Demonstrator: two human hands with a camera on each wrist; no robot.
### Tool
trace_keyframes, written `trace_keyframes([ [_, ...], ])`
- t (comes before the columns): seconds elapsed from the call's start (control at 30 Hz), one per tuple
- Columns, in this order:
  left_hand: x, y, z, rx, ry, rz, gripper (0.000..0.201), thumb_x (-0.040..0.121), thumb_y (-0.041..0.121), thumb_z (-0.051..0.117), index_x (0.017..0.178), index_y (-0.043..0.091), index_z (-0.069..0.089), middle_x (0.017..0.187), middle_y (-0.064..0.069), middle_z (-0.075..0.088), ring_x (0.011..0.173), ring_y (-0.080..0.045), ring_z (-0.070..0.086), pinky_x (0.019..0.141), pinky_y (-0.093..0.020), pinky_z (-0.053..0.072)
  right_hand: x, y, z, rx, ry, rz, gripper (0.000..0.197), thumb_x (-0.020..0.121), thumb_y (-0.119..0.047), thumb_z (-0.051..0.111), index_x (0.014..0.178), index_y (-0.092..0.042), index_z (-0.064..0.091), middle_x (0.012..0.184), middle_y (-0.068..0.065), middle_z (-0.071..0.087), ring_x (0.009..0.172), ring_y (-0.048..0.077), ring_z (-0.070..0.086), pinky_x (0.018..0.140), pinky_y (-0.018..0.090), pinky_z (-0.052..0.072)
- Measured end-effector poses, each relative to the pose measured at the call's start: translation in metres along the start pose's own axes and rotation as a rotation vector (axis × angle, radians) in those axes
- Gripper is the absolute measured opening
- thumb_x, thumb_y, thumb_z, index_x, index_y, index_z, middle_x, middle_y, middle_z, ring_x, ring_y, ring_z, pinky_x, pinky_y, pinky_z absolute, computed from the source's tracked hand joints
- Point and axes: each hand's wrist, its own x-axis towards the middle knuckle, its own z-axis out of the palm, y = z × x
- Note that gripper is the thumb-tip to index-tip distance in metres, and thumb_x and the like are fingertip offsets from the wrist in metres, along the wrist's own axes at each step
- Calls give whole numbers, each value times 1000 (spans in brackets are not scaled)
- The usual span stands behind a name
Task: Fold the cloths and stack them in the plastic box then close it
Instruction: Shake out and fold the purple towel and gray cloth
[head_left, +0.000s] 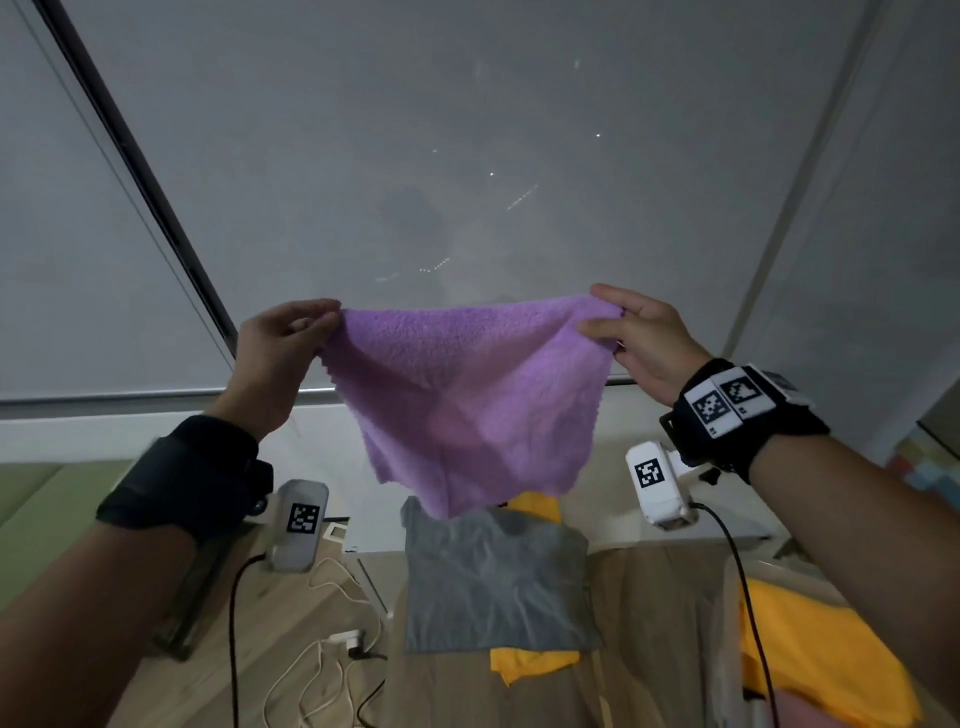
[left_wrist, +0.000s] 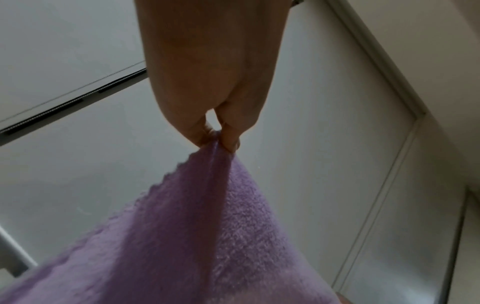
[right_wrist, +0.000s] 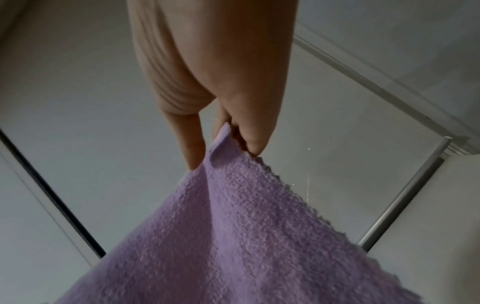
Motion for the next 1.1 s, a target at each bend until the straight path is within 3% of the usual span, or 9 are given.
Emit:
trace_keyframes([
  [0.07,4,2,2,-37,0,-20,27,85,5,72,111,11,71,88,3,72,82,-8,63,72,-13,50,-1,1,3,-80,-1,-56,71,71,13,76,135,-7,56,132,9,61,118,20,61,98,32,52],
  [0.13,6,6,4,-56,-12,-13,40,79,0,75,118,8,67,99,-3,71,86,-9,65,79,-14,50,-2,-3,4,-176,18,-133,68,72,14,75,134,-10,58,131,6,61,118,16,60,92,26,55],
  [0.2,7,10,6,27,12,54,49,75,-2,78,121,8,66,104,-1,70,83,-4,65,77,-11,50,-3,-9,5,-272,32,-214,62,76,13,72,131,-13,60,127,1,63,112,9,62,86,19,55],
  [0.37,7,10,-3,140,112,168,49,72,6,83,119,9,67,98,0,71,75,-4,63,76,-15,54,-1,-12,-4,-439,98,-340,47,77,3,77,117,-20,70,113,-5,70,104,8,67,92,29,56],
  [0.6,-4,-2,-10,365,94,273,23,82,18,77,105,19,74,89,3,73,73,-6,64,67,-12,49,-6,-1,-14,-592,120,-359,38,81,-6,77,118,-15,71,111,-2,70,99,8,67,93,24,54],
  [0.77,-6,-18,-20,542,107,318,19,86,30,73,103,24,75,85,-3,70,69,-16,62,63,-29,51,-13,10,-14,-646,96,-356,25,83,-12,77,107,-17,75,99,-6,73,86,2,67,85,17,54],
  [0.9,-14,-21,-23,596,57,352,17,87,29,71,100,19,76,89,-2,71,80,-14,65,67,-14,43,-19,17,-16,-607,98,-290,16,81,-15,78,95,-21,78,87,-10,74,81,4,69,81,22,56],
  [0.97,-19,-22,-24,627,-4,317,12,88,27,69,97,20,75,89,1,71,82,-12,65,69,-17,44,-23,19,-17,-585,65,-223,13,78,-14,78,89,-21,78,86,-7,74,83,10,70,78,27,58],
  [1.1,-29,-24,-31,559,-215,18,6,94,16,63,97,12,64,82,-6,65,77,-20,60,74,-32,50,-27,24,-23,-728,-14,-135,1,72,-18,73,73,-17,73,81,-5,70,78,12,63,76,34,53],
])
